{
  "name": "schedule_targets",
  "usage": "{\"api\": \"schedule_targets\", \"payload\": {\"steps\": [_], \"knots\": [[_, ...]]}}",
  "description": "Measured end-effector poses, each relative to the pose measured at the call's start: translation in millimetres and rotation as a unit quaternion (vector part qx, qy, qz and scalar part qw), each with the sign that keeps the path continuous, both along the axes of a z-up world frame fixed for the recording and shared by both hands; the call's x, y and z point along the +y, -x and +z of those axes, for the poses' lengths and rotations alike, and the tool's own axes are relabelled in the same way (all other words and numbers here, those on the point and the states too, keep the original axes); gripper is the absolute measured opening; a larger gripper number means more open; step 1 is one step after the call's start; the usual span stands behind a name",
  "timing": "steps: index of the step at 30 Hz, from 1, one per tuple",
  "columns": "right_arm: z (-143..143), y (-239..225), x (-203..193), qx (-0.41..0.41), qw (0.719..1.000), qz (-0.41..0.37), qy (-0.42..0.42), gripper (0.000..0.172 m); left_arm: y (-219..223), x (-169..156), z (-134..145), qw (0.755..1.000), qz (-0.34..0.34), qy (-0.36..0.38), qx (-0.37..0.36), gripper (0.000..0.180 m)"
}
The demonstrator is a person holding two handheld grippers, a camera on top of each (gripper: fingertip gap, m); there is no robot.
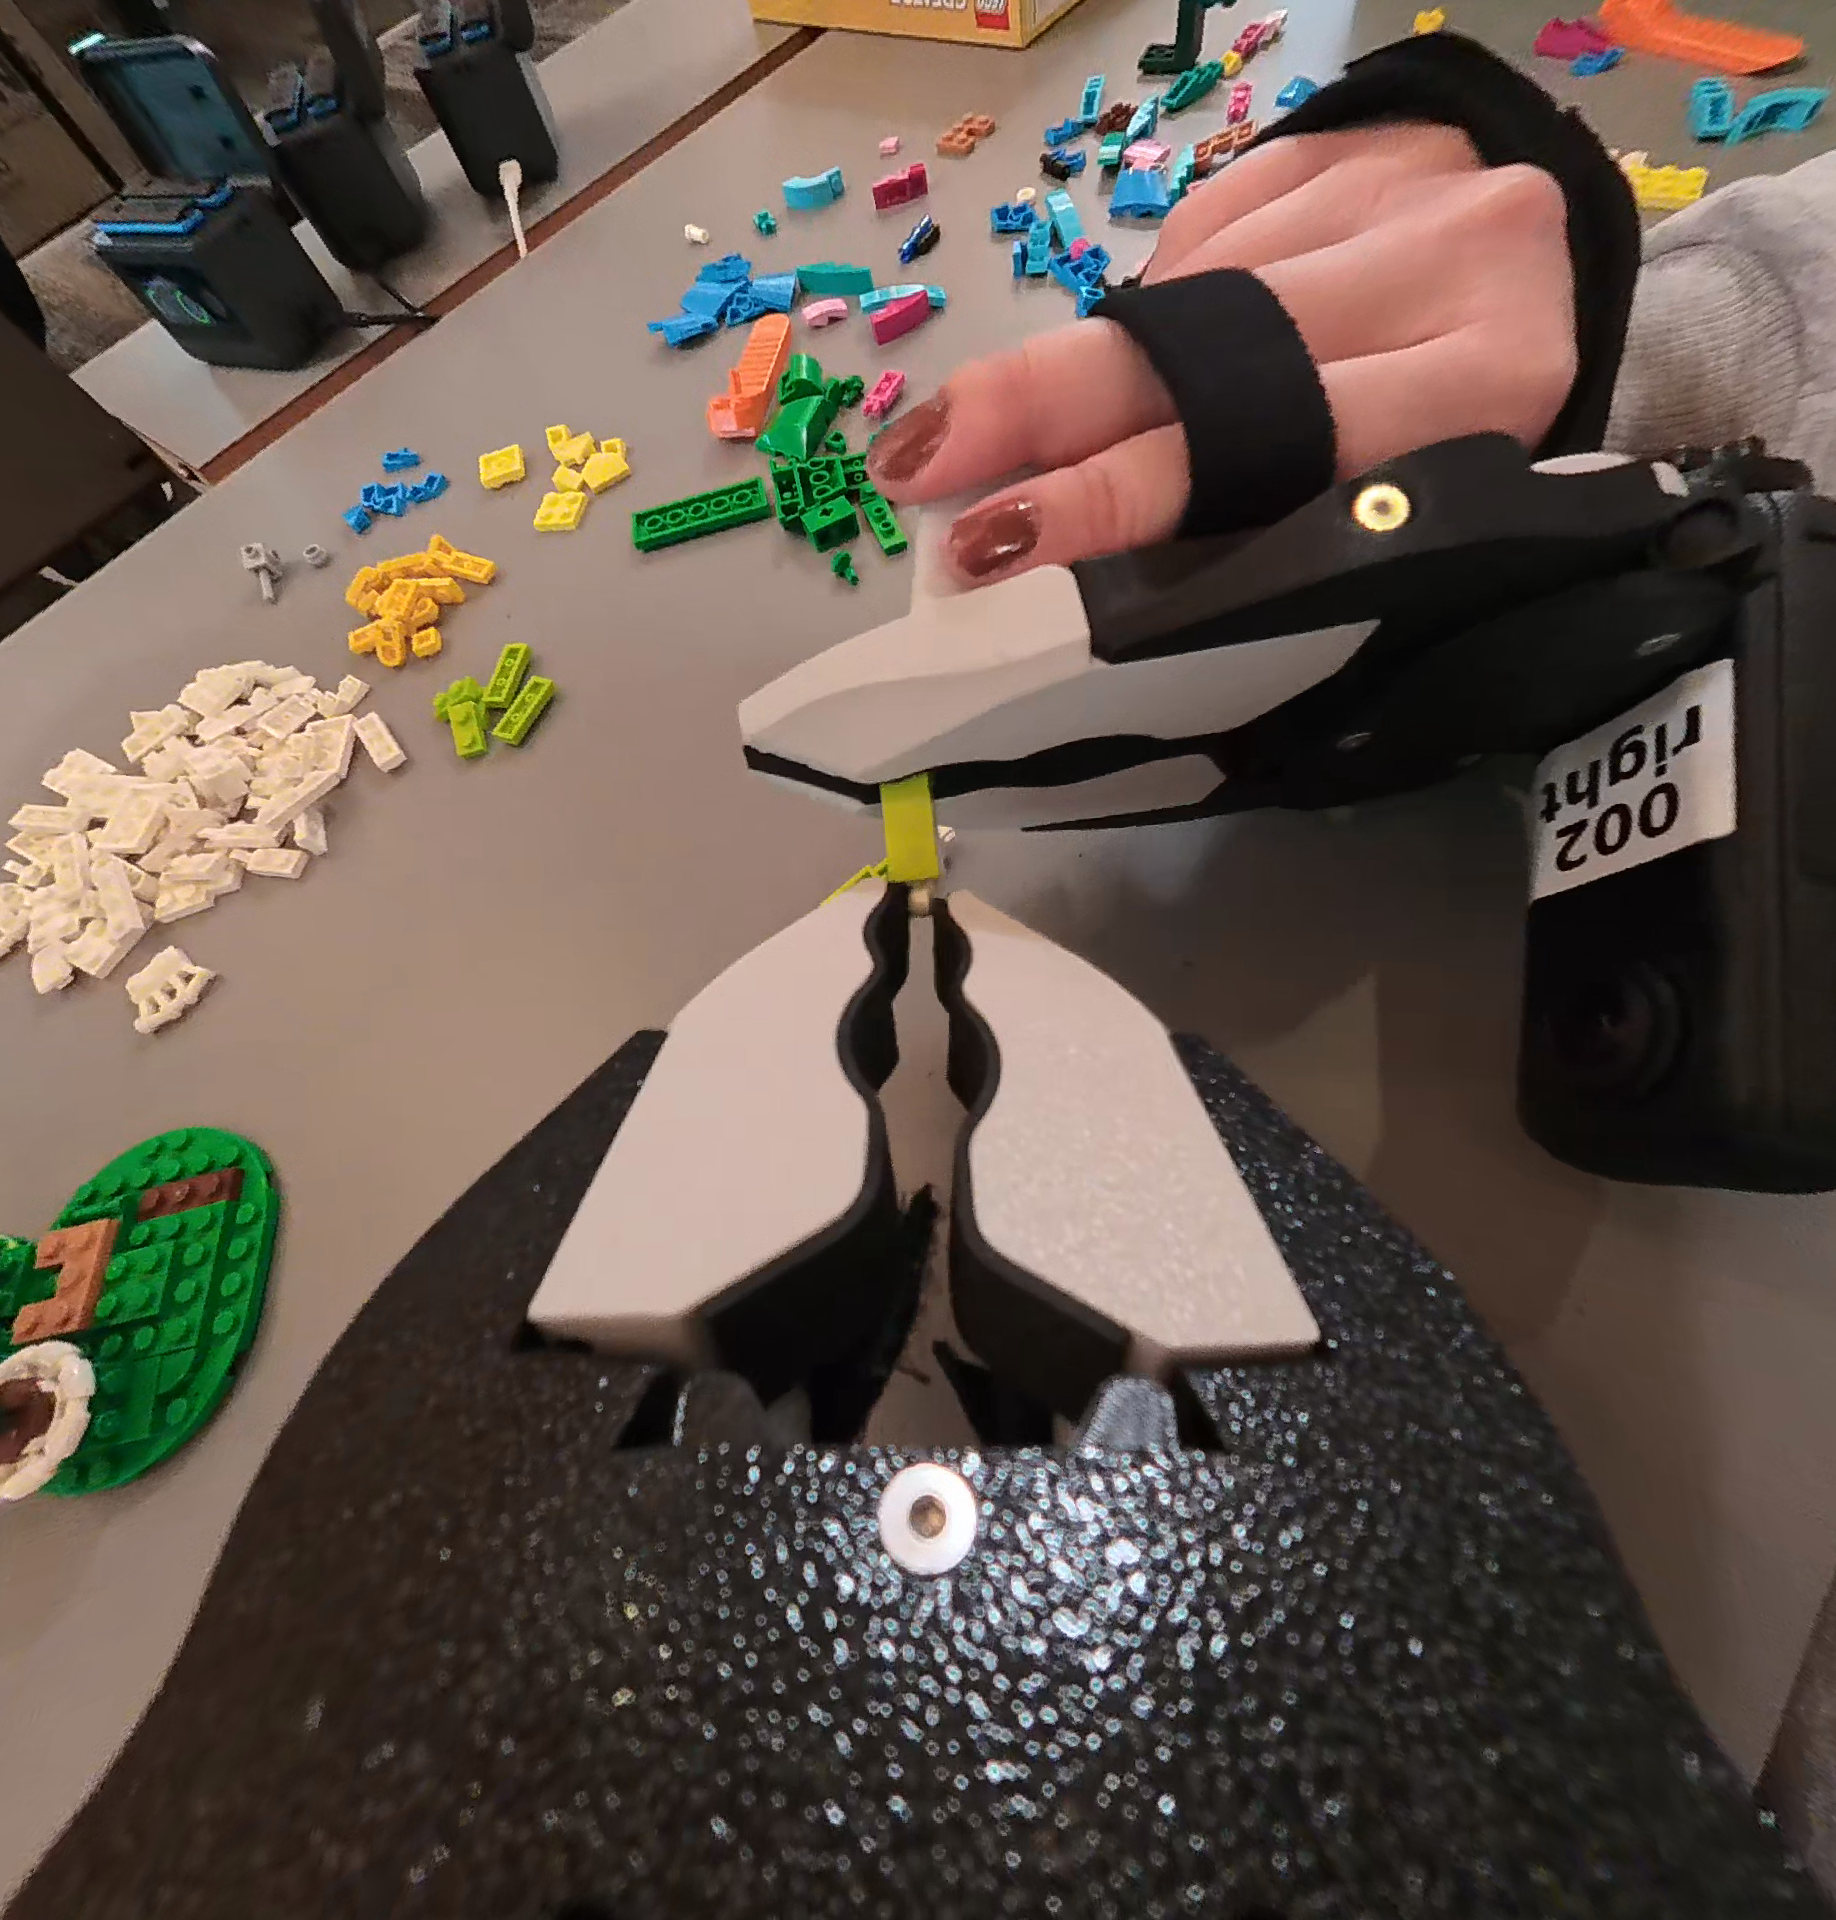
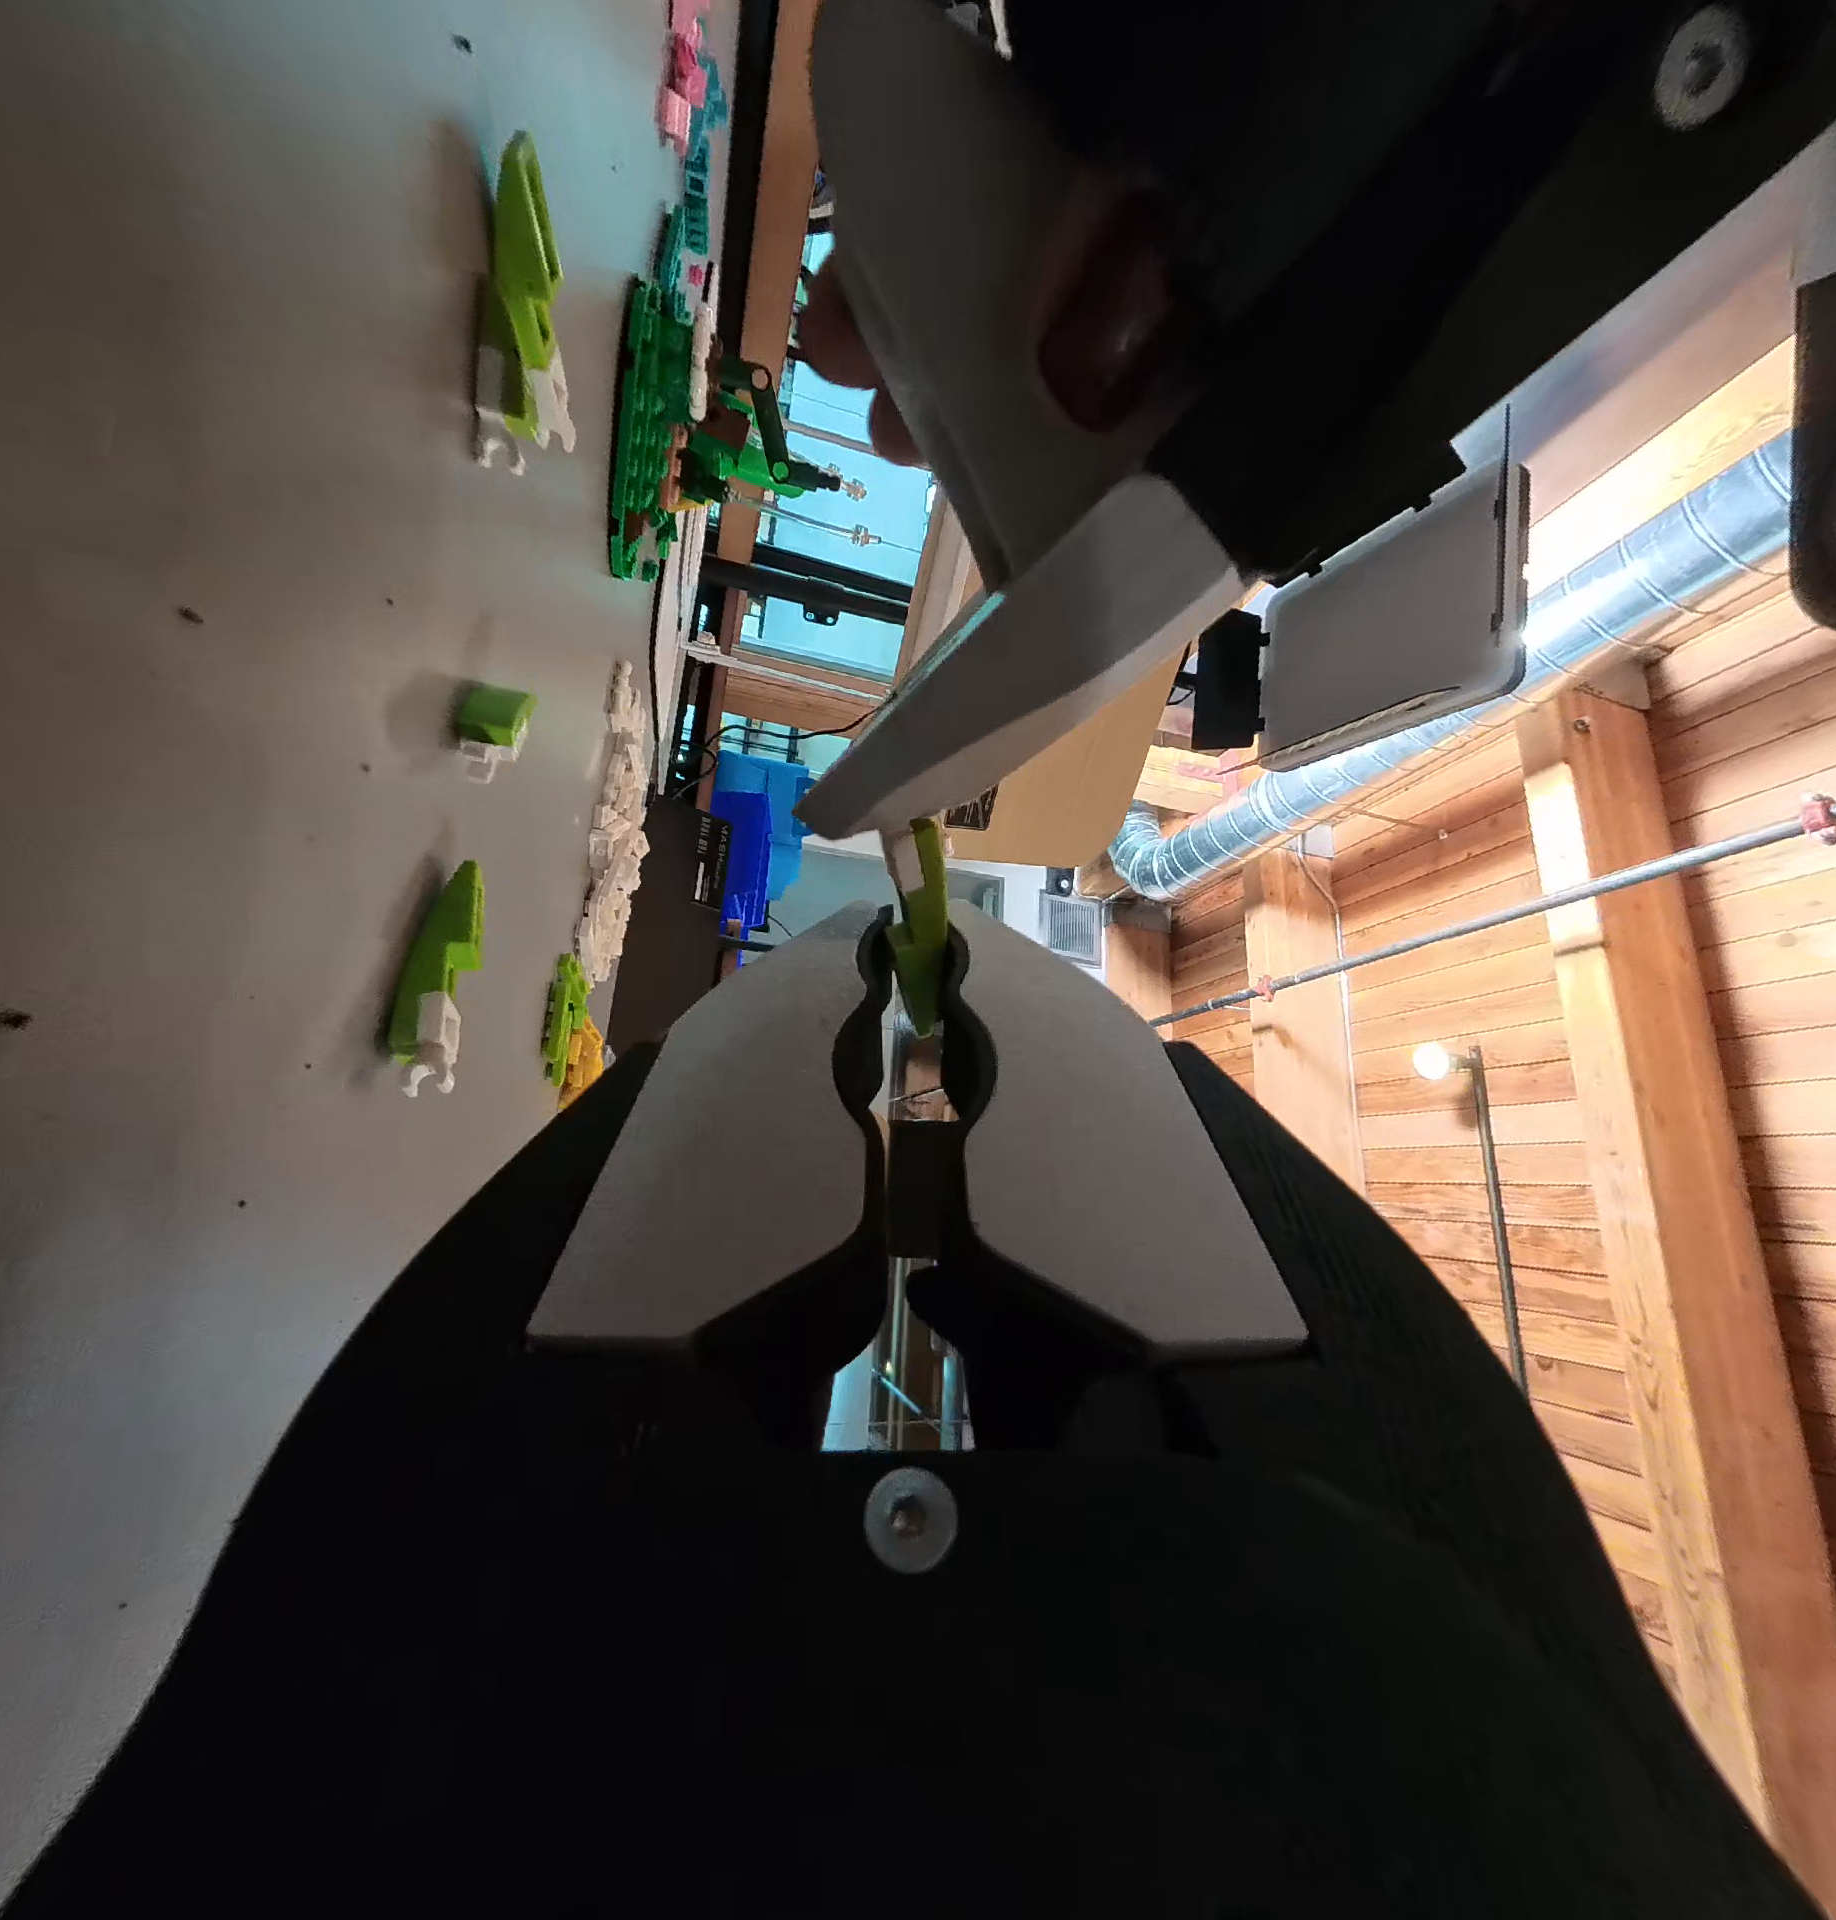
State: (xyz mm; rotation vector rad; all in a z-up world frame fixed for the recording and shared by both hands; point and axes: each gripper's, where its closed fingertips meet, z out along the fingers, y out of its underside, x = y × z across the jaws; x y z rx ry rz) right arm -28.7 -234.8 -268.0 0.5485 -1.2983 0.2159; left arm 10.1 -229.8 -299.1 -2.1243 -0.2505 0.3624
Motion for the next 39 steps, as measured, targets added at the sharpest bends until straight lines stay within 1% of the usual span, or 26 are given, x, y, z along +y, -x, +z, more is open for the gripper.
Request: {"api": "schedule_targets", "payload": {"steps": [4, 7, 9, 11, 13, 16, 20, 22, 24, 25, 26, 27, 28, 29, 30, 31, 33, 35, 38, 39], "knots": [[1.1, 2.3, -2.6, 0.007, 1.0, -0.001, -0.005, 0.005, -0.4, 0.4, -1.4, 1.0, -0.002, -0.003, -0.006, 0.003], [-5.0, 2.0, -9.3, -0.008, 1.0, 0.01, -0.016, 0.005, -0.5, -1.0, -6.0, 1.0, -0.012, 0.015, -0.005, 0.003], [-14.4, -0.1, -18.1, -0.028, 0.999, 0.018, -0.033, 0.015, -1.0, -1.6, -8.7, 0.999, -0.017, 0.031, 0.003, 0.003], [-19.4, 2.6, -20.9, -0.033, 0.998, 0.006, -0.043, 0.019, 2.3, -4.2, -12.0, 0.998, -0.013, 0.057, 0.027, 0.003], [-16.1, 8.2, -16.4, -0.024, 0.999, -0.012, -0.041, 0.01, 6.0, -6.9, -13.6, 0.996, -0.006, 0.07, 0.046, 0.001], [-16.0, 12.1, -10.9, -0.028, 0.999, -0.023, -0.04, 0.009, 6.6, -5.6, -11.2, 0.997, -0.009, 0.061, 0.053, 0.001], [-20.2, 11.1, -11.1, -0.059, 0.998, -0.023, -0.026, 0.013, 13.5, -7.8, -10.5, 0.998, 0.007, 0.047, 0.051, 0.001], [-20.6, 15.2, -4.7, -0.077, 0.996, -0.044, -0.009, 0.015, 22.4, -13.0, -8.1, 0.997, 0.03, 0.044, 0.062, 0.001], [-16.1, 23.4, 7.5, -0.093, 0.991, -0.086, 0.035, 0.015, 30.6, -18.4, -3.9, 0.996, 0.05, 0.035, 0.065, 0.002], [-15.0, 26.6, 13.4, -0.109, 0.986, -0.104, 0.066, 0.013, 34.8, -21.2, -2.4, 0.996, 0.06, 0.03, 0.064, 0.002], [-17.3, 26.1, 14.6, -0.141, 0.98, -0.1, 0.1, 0.012, 38.5, -23.7, -1.1, 0.995, 0.069, 0.028, 0.067, 0.002], [-23.3, 21.8, 10.7, -0.193, 0.969, -0.075, 0.137, 0.012, 41.1, -25.7, 0.0, 0.994, 0.075, 0.027, 0.07, 0.002], [-29.8, 15.0, 4.0, -0.257, 0.949, -0.044, 0.176, 0.014, 42.8, -27.1, 0.8, 0.994, 0.08, 0.027, 0.074, 0.002], [-33.9, 8.9, -1.4, -0.313, 0.926, -0.025, 0.208, 0.02, 43.6, -27.8, 0.3, 0.993, 0.082, 0.031, 0.078, 0.002], [-33.4, 6.1, -3.4, -0.343, 0.909, -0.022, 0.234, 0.03, 43.9, -28.0, -0.5, 0.993, 0.083, 0.035, 0.082, 0.002], [-30.8, 5.6, -2.9, -0.353, 0.902, -0.028, 0.248, 0.038, 43.4, -27.3, -1.7, 0.992, 0.082, 0.038, 0.085, 0.002], [-29.1, 5.6, 0.1, -0.34, 0.906, -0.044, 0.246, 0.049, 39.7, -23.4, -4.6, 0.993, 0.073, 0.041, 0.082, 0.002], [-32.0, 5.6, 2.2, -0.309, 0.924, -0.063, 0.217, 0.048, 35.4, -18.6, -6.3, 0.994, 0.063, 0.041, 0.08, 0.003], [-28.1, 5.0, 4.5, -0.239, 0.953, -0.08, 0.168, 0.033, 30.8, -14.5, -7.5, 0.994, 0.051, 0.044, 0.081, 0.003], [-25.0, 4.0, 4.5, -0.219, 0.959, -0.078, 0.159, 0.026, 28.9, -13.3, -7.6, 0.995, 0.046, 0.044, 0.08, 0.003]]}}
